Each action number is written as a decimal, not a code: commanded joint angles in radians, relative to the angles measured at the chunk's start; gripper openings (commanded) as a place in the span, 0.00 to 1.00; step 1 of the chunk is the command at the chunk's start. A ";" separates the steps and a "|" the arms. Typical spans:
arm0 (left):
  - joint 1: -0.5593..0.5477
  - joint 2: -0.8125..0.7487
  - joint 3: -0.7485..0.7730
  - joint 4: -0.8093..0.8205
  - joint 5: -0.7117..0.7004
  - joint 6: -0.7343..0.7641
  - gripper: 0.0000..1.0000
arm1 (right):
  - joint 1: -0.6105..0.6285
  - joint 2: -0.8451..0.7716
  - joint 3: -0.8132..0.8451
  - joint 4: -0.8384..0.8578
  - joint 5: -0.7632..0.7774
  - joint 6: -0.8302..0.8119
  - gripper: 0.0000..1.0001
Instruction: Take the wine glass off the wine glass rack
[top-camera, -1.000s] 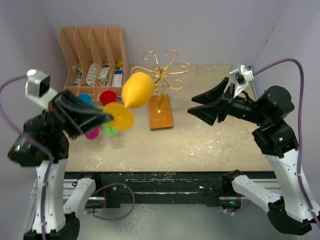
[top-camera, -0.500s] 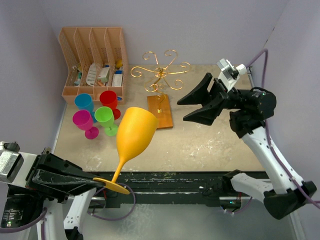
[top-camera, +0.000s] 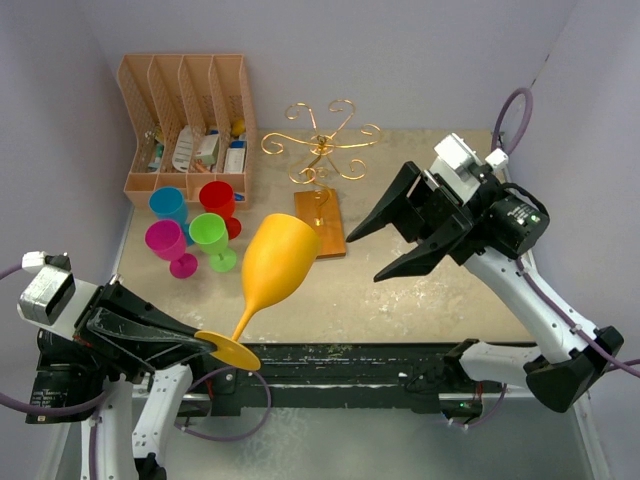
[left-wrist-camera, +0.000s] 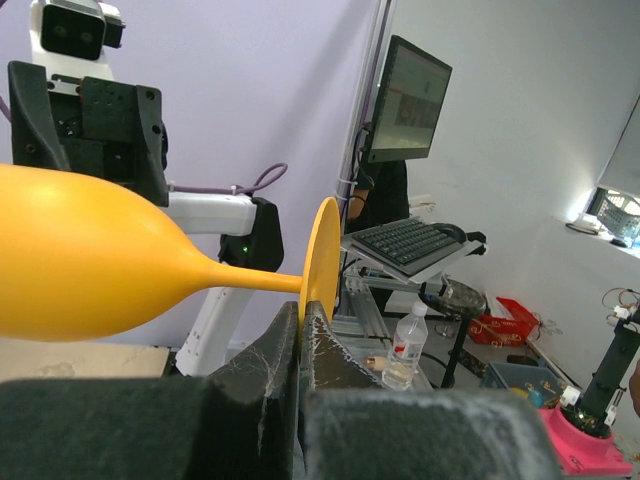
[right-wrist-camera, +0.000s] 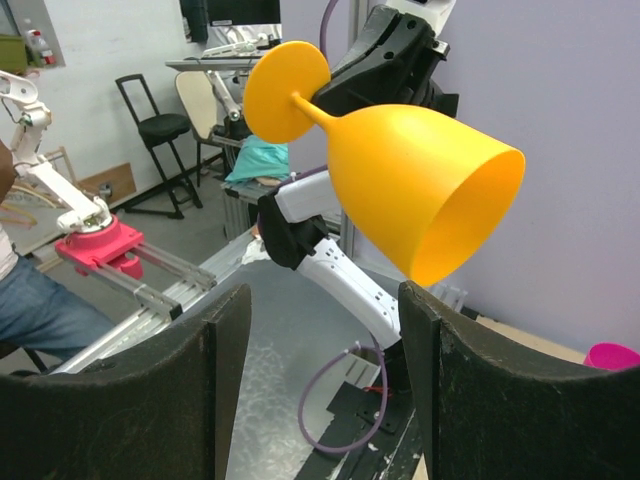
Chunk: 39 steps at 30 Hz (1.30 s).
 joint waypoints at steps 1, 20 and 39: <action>-0.003 0.009 0.006 0.027 -0.018 -0.010 0.00 | 0.006 0.035 0.039 0.039 0.011 0.010 0.63; -0.009 0.050 -0.022 -0.065 -0.007 0.087 0.00 | 0.100 0.179 0.141 0.102 0.015 0.060 0.61; -0.010 0.055 -0.075 -0.165 -0.006 0.164 0.00 | 0.157 0.227 0.148 0.171 0.009 0.104 0.00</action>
